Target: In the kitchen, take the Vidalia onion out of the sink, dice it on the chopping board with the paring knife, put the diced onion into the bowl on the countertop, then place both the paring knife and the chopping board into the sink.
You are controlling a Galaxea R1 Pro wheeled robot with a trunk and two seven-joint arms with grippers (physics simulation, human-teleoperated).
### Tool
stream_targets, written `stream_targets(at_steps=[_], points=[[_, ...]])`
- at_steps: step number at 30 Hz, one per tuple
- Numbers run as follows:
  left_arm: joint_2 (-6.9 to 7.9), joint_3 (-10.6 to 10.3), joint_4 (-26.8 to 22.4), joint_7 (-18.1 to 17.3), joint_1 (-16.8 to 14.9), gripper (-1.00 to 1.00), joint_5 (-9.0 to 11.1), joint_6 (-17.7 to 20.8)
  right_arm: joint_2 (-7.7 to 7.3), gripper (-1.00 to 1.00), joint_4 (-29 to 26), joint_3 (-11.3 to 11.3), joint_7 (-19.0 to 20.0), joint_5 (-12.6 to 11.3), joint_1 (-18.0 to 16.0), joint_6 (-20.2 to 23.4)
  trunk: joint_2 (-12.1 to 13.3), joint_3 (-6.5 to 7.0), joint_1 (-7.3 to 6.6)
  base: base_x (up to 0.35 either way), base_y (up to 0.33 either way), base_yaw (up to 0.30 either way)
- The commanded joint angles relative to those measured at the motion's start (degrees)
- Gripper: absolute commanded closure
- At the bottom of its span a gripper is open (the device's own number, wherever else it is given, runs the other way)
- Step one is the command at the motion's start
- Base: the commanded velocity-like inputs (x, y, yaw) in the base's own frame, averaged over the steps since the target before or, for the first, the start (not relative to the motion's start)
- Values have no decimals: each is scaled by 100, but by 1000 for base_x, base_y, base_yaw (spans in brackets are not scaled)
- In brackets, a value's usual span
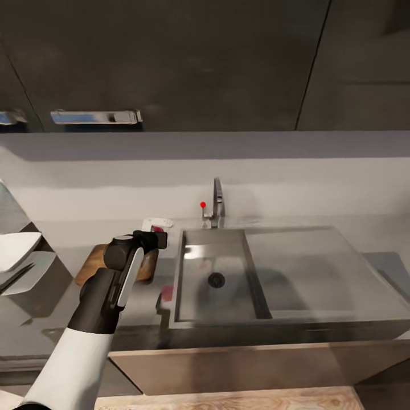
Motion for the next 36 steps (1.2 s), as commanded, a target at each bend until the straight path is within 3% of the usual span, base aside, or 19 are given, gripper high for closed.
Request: stream_targets(at_steps=[1,11,22,36], points=[[0,-8,4,50,-3,100,30,25,2,-100,3,-41,-27,61,-3,-14,-11,-4,3,0,36,217],[0,-9,37,50,11,100,30,23,4,-100,3,-41,-26,61,-3,-14,-11,60,3,0,190,224],[-1,-12,101,50,11,100,39,19,-5,-100,3,-41,-23,61,-3,-14,-11,109,3,0,18,213],[-1,-16,398,46,11,100,42,18,-13,-100,3,-41,-23,61,-3,-14,-11,111,3,0,0,25]])
